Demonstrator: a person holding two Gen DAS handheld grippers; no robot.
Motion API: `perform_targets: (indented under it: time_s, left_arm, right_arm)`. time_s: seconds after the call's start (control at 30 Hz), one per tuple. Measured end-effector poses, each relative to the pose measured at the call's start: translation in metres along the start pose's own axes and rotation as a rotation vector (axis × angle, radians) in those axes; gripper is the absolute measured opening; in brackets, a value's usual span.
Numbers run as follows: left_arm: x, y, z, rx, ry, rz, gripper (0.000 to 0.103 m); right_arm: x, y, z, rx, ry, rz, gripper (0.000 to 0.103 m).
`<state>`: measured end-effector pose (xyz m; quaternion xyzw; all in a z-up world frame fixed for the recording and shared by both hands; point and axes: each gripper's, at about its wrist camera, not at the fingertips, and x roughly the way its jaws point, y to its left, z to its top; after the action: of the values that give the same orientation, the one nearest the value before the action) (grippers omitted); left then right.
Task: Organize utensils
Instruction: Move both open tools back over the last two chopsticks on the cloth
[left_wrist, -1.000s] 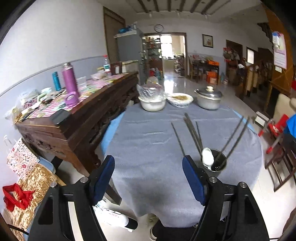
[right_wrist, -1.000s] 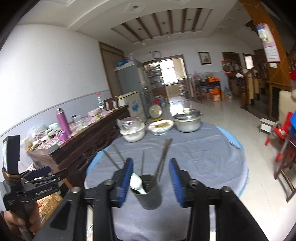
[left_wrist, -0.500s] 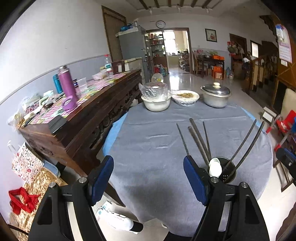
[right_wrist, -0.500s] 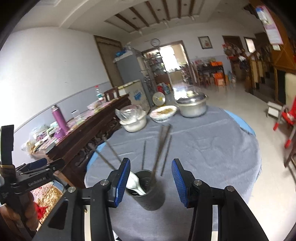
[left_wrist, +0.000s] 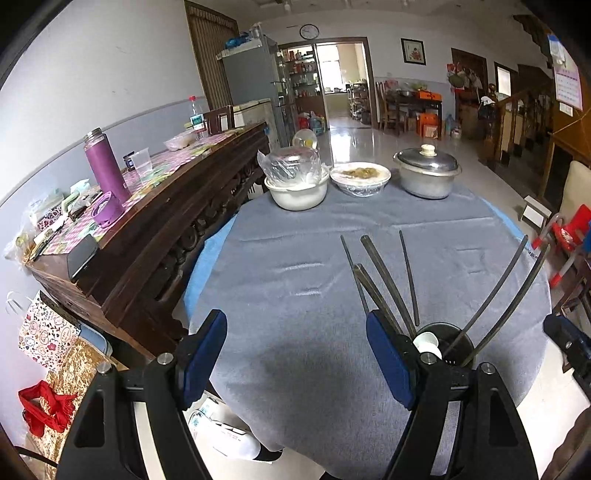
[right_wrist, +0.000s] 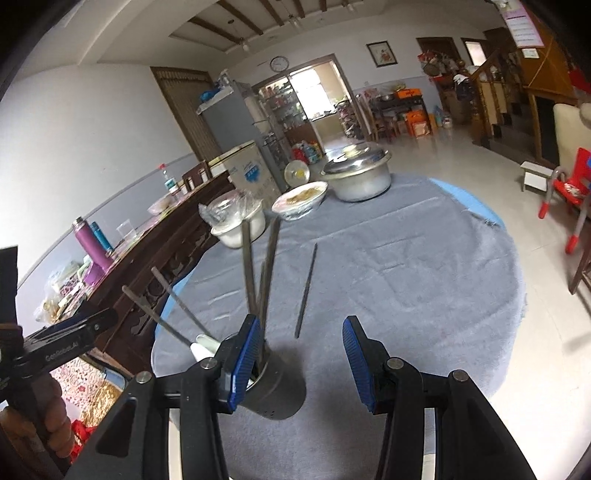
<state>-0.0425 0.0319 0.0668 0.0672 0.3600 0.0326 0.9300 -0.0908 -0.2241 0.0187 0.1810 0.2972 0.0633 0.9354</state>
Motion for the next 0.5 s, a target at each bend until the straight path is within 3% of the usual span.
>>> perform_targets:
  time_s: [0.5]
  left_arm:
    - [0.016,0.005,-0.003,-0.006,0.034,-0.019,0.078]
  right_arm:
    - [0.017,0.016,-0.008,-0.03,0.044,0.01,0.051]
